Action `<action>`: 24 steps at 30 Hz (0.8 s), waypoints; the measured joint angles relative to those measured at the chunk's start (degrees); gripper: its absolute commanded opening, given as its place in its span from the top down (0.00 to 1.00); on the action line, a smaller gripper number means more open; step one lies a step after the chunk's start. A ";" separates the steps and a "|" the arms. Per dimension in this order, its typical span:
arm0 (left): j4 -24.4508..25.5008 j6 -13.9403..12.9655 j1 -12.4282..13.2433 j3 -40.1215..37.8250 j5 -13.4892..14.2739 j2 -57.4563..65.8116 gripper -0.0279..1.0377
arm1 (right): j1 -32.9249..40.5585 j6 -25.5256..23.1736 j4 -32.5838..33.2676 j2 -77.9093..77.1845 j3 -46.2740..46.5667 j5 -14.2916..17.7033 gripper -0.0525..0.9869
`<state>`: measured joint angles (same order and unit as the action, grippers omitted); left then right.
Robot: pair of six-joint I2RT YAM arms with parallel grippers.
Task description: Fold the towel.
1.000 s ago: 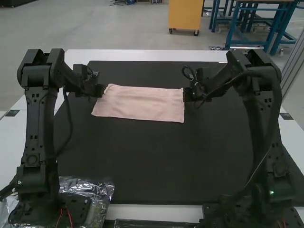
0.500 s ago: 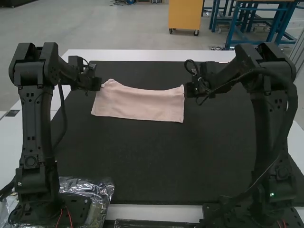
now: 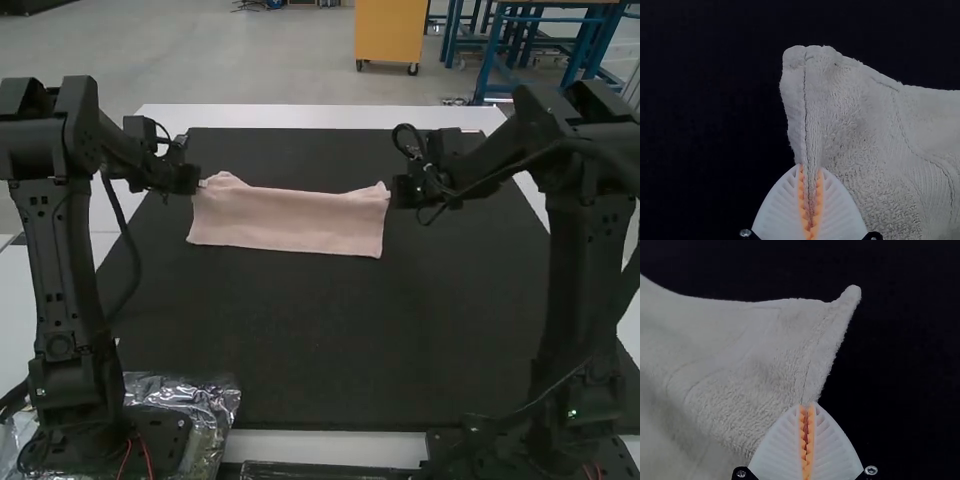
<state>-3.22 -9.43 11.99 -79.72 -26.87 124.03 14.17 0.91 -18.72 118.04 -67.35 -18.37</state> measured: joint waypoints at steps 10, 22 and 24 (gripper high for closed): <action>-0.70 -0.90 0.46 7.26 -0.02 -5.86 0.95 | 0.02 -0.55 0.83 -5.11 5.53 -1.66 0.97; -5.68 -1.95 1.44 18.84 -0.17 -10.38 0.95 | 0.11 -0.92 0.52 -8.13 14.60 -4.44 0.97; -6.93 -1.95 1.46 20.41 -0.15 -10.43 0.95 | 0.22 -0.94 -0.04 -8.13 16.02 -4.63 0.97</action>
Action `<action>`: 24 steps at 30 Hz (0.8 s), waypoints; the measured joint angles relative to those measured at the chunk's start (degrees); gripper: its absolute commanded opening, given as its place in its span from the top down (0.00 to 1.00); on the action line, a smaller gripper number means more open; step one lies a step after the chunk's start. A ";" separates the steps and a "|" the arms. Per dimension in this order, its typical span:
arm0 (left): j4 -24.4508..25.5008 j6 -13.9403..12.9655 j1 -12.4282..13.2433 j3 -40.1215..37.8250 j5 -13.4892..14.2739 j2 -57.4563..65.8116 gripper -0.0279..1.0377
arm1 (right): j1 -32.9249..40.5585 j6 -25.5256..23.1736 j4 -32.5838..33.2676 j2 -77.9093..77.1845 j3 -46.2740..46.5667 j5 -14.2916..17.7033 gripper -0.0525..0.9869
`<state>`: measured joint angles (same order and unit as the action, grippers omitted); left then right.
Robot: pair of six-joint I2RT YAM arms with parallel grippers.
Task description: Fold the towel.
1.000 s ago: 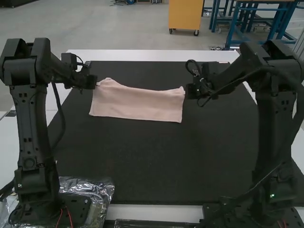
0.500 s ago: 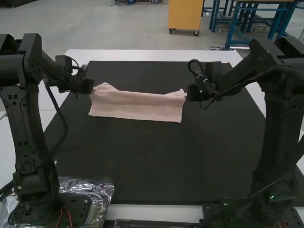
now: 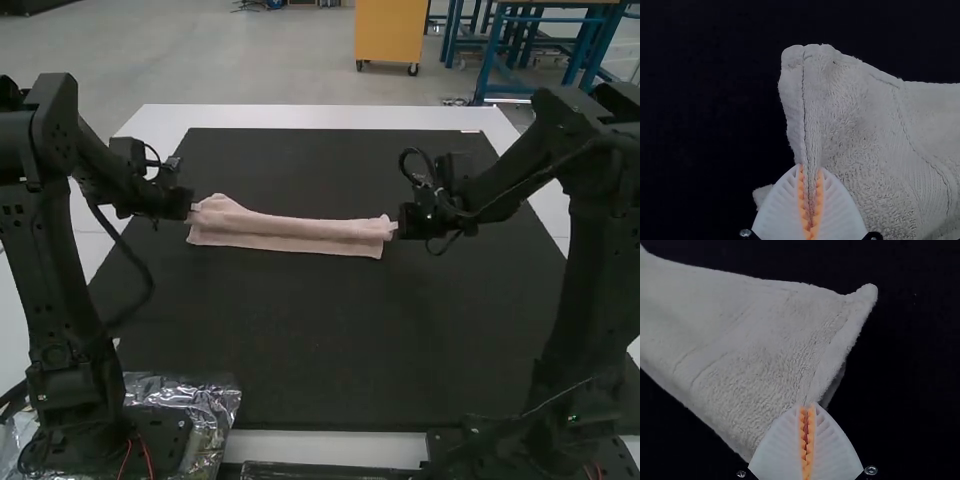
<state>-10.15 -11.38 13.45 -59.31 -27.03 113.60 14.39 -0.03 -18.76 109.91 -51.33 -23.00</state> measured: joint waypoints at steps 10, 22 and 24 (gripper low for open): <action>-6.62 -0.59 0.26 8.72 0.35 0.00 0.30 | 0.11 -1.11 -3.04 0.02 4.26 -0.22 0.12; -7.02 0.11 4.00 9.29 -1.68 -1.44 0.06 | 0.28 -4.11 -3.19 -2.89 3.43 -0.44 0.09; -7.02 0.55 4.83 9.29 -2.45 -2.19 0.06 | 0.66 -4.37 -3.23 -2.99 2.43 -0.42 0.09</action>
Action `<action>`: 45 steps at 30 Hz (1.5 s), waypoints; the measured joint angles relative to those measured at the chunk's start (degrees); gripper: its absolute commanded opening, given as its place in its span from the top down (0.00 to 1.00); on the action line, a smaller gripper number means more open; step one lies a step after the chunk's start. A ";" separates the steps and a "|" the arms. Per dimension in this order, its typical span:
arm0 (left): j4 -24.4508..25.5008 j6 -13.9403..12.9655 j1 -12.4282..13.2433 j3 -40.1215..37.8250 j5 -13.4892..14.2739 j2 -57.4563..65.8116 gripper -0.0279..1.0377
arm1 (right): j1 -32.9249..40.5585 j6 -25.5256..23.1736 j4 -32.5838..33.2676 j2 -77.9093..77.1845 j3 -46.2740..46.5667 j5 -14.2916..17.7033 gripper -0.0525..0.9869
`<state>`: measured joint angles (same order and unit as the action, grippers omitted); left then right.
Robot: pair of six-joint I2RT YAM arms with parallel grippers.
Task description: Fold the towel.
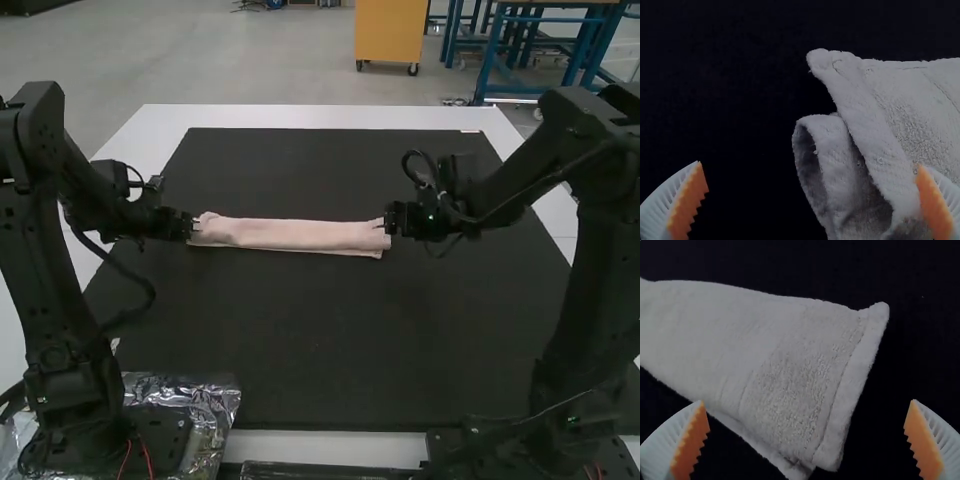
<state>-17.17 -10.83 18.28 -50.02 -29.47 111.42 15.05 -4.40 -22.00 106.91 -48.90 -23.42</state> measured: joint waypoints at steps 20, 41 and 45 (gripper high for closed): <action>-0.33 9.07 5.73 -0.11 -11.34 -0.66 0.06 | 1.60 -0.26 -2.34 3.72 -0.68 0.07 0.09; -4.20 9.62 5.70 -0.87 -11.04 -6.97 0.06 | 3.98 0.55 -8.76 12.20 -2.25 5.77 0.97; -4.07 9.62 5.70 -0.87 -11.02 -7.89 0.06 | 2.91 0.24 -8.02 13.68 -4.24 3.48 0.97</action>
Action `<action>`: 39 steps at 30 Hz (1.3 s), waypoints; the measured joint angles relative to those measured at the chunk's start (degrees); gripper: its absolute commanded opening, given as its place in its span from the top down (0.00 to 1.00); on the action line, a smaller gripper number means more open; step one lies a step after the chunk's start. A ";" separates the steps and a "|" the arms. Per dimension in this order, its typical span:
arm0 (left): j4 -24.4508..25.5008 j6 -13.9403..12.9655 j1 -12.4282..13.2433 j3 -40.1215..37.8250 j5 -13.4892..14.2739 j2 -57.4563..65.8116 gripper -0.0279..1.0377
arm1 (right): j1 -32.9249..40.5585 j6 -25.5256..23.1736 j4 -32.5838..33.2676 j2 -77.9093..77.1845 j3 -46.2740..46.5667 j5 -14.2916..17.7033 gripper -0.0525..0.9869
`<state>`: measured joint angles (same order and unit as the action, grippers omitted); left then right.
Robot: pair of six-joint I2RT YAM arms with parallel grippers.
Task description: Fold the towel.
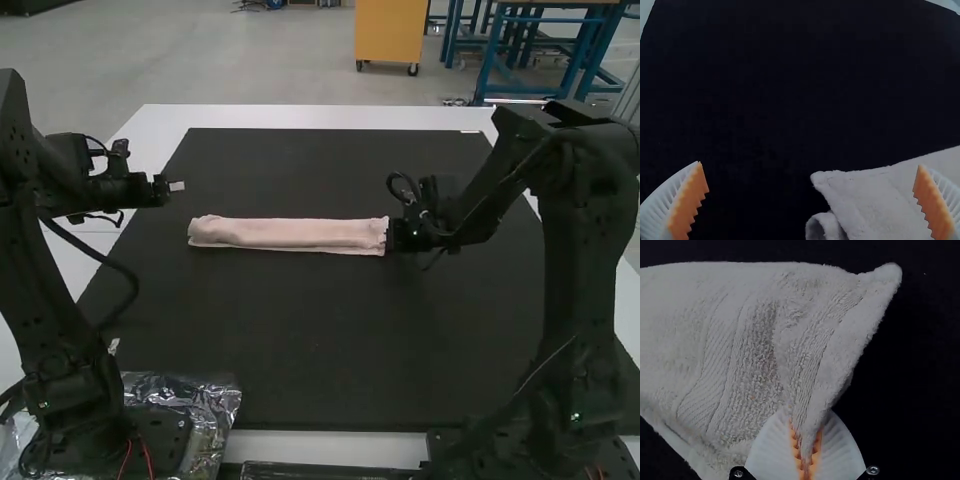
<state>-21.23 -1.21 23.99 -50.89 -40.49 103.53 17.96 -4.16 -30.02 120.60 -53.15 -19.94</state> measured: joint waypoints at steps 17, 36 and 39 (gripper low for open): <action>0.59 -2.25 -0.11 -0.74 2.60 -0.52 0.06 | -11.23 3.65 12.63 -11.52 4.52 -6.69 0.97; 0.13 -6.78 -3.89 -1.14 7.41 -0.52 0.06 | -1.09 1.44 15.08 -17.92 -0.85 -7.32 0.97; 0.07 -7.13 -3.91 -1.11 7.67 -0.52 0.06 | 2.56 -0.13 14.25 -17.57 -2.60 -7.32 0.97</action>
<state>-21.17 -8.34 20.08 -52.01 -32.82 103.00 20.51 -4.29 -15.77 103.02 -55.75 -27.27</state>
